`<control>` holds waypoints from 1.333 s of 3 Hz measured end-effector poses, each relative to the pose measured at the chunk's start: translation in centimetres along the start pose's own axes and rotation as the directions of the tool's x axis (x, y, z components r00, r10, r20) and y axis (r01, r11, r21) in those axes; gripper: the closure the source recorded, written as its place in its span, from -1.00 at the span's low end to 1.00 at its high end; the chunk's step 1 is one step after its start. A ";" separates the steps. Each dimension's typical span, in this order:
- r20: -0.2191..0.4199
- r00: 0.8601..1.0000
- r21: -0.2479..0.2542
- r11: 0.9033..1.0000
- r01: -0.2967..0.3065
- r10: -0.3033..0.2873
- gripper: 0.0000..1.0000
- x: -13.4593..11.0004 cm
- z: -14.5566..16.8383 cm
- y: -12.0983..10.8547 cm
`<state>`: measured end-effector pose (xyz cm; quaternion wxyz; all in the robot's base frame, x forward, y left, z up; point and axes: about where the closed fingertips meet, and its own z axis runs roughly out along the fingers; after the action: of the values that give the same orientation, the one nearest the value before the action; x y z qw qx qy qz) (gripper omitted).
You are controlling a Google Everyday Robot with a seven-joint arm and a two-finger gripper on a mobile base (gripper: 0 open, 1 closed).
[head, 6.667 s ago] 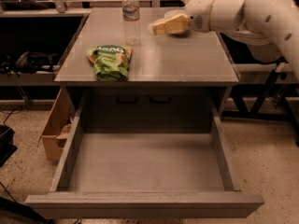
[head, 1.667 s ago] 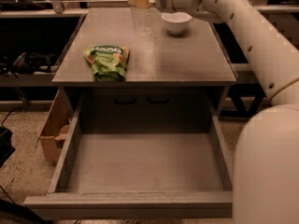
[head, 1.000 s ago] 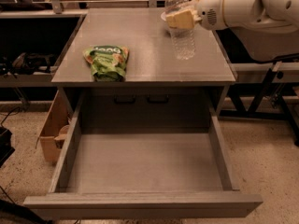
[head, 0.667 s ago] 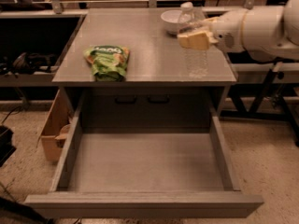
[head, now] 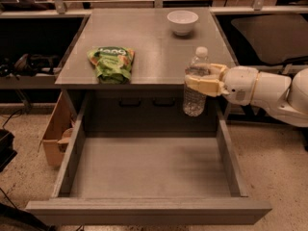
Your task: Place water bottle into top drawer
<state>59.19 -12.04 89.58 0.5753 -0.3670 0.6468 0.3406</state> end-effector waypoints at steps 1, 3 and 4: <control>0.120 0.992 -0.124 0.991 0.056 -0.041 1.00 3.7 2.3 1.7; 0.136 0.989 -0.132 0.988 0.081 -0.063 1.00 4.7 2.7 1.8; 0.111 0.992 -0.179 0.981 0.071 -0.051 1.00 5.9 4.9 3.7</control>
Offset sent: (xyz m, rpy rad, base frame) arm -0.0053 0.0232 -0.0355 0.0801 -0.0789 0.1173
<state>58.04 -6.42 83.26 0.5830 -0.4192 0.5698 0.3997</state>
